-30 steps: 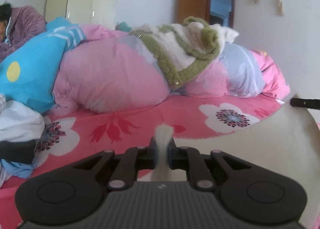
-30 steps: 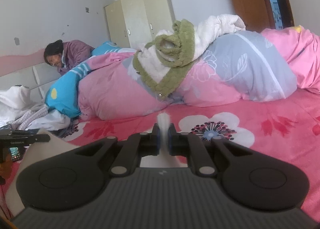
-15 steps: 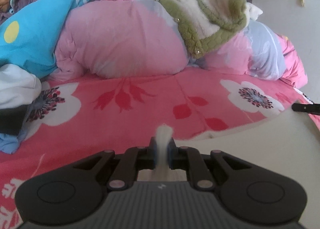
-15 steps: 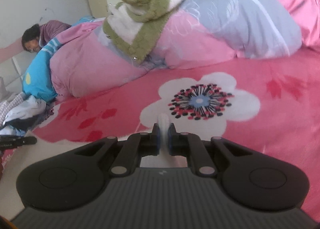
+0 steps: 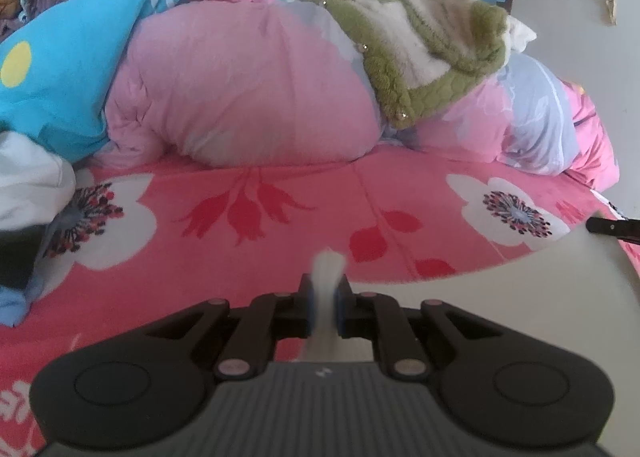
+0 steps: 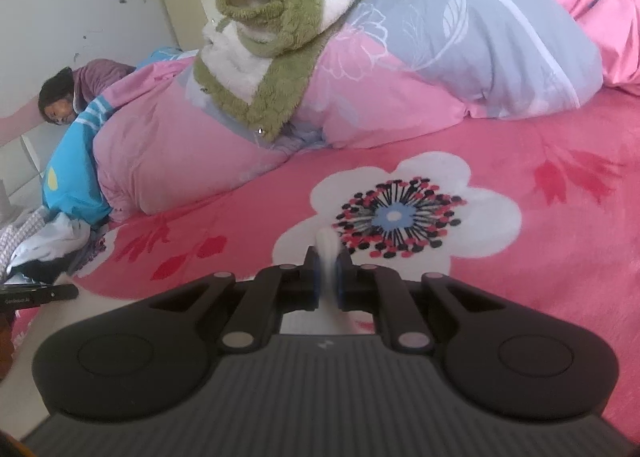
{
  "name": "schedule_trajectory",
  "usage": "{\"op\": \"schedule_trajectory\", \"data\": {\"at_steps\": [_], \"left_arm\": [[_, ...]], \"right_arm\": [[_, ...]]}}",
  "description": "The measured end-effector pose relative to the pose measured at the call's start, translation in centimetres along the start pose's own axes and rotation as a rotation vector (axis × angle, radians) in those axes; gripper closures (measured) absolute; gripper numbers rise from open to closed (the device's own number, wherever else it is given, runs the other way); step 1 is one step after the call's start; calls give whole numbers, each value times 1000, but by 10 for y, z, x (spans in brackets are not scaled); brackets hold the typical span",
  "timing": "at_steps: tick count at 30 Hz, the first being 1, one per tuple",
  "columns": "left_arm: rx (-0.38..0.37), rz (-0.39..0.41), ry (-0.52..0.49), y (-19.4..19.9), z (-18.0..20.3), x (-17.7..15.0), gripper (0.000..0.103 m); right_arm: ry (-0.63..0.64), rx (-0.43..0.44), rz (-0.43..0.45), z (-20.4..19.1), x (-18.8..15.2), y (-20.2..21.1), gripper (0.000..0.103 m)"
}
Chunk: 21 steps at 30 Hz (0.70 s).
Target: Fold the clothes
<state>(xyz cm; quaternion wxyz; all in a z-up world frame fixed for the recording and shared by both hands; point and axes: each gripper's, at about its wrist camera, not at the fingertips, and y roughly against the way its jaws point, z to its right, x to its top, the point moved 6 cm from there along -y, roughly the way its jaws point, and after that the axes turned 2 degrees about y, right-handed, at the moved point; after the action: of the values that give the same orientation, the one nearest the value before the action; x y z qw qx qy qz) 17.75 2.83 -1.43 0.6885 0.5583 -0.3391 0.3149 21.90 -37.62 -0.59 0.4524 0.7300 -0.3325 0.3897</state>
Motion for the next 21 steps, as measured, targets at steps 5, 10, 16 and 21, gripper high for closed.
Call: {"op": "schedule_trajectory", "data": {"at_steps": [5,10,16,21], "left_arm": [[7,-55,13,-14,-2,-5,91],[19,-120,52,-26,-12,-16,83],[47,-113,188,-19,-38,-18,33],[34,-82,313,6,-58,-15,27]], "right_arm": [[-24,-10,-25,8,-5,-7,97],[-50,-7,-53,14,-12,-14,97],[-95,-17,-122,21,-19,-23,95],[-168,-46,-111,33,-17,-16,80]]}}
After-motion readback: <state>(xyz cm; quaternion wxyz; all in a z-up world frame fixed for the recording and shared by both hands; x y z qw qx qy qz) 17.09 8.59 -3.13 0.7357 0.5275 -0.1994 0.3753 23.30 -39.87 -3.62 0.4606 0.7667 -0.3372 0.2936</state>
